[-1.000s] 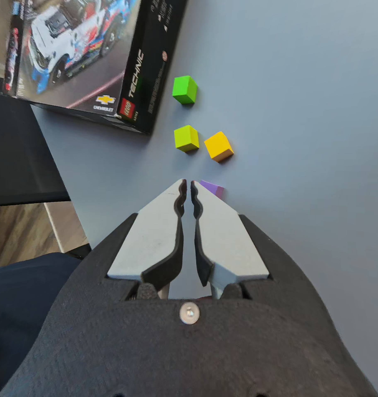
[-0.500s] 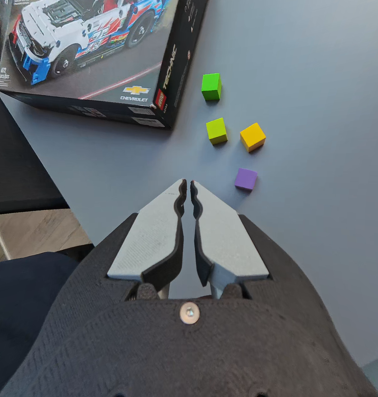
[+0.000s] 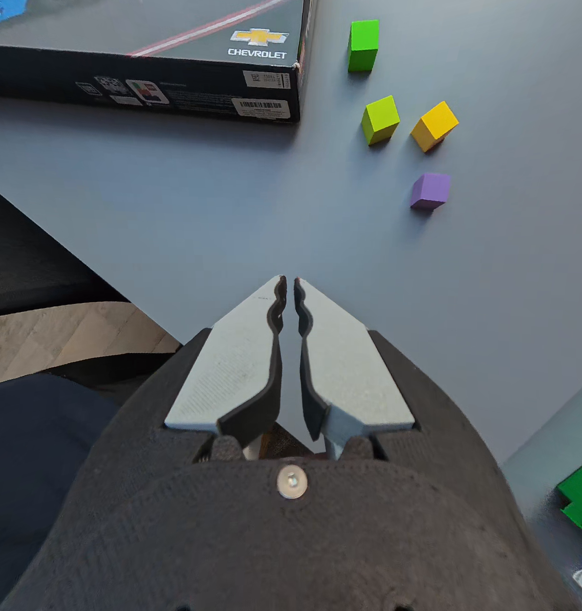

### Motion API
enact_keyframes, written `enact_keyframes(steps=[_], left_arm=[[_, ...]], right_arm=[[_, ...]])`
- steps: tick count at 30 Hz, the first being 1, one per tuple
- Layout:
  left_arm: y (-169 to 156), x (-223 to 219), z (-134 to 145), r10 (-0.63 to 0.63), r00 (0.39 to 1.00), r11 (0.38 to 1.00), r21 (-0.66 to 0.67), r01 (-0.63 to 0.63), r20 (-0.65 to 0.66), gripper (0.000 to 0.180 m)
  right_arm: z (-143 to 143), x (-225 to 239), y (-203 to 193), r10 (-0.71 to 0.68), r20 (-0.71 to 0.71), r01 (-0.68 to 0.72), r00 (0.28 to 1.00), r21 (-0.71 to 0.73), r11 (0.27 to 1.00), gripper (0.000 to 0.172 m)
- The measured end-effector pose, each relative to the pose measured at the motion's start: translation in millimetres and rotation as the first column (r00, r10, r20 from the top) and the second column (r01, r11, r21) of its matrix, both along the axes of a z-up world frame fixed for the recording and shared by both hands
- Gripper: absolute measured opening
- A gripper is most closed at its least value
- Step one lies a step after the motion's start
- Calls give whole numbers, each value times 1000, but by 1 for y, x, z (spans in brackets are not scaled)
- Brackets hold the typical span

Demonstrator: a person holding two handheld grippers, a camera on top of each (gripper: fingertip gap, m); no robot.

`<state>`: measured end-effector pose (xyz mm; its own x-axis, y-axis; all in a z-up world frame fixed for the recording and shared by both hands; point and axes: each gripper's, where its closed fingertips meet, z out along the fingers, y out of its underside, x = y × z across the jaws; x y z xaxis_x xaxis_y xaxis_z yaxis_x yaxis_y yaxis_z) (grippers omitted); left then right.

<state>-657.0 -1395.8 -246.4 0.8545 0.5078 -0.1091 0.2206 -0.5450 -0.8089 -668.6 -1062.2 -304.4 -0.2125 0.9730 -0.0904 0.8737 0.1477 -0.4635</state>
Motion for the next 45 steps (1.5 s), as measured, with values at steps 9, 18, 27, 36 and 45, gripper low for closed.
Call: enact_keyframes(steps=[9, 18, 27, 36, 45], left_arm=[[-15, -12, 1, 99, 994, 995, -27, -100, -49, 0], [-45, -28, -13, 241, 968, 947, -200, -251, -74, 0], [-95, -32, 28, 528, 816, 767, -280, -577, -236, 0], [-99, -29, 35, 539, 753, 696, -303, -650, -377, 0], [-116, -31, 35, 628, 700, 649, -267, -713, -341, 0]], right_arm=[[4, -27, 5, 54, -97, -52, 994, 26, 998, 12], [-54, -79, 27, 212, -29, -213, 977, -33, 977, 12], [-78, -117, 59, 340, -71, -345, 938, -78, 935, 18], [-69, -124, 79, 351, -141, -365, 926, -89, 927, 23], [-73, -130, 74, 340, -160, -361, 927, -128, 924, 28]])
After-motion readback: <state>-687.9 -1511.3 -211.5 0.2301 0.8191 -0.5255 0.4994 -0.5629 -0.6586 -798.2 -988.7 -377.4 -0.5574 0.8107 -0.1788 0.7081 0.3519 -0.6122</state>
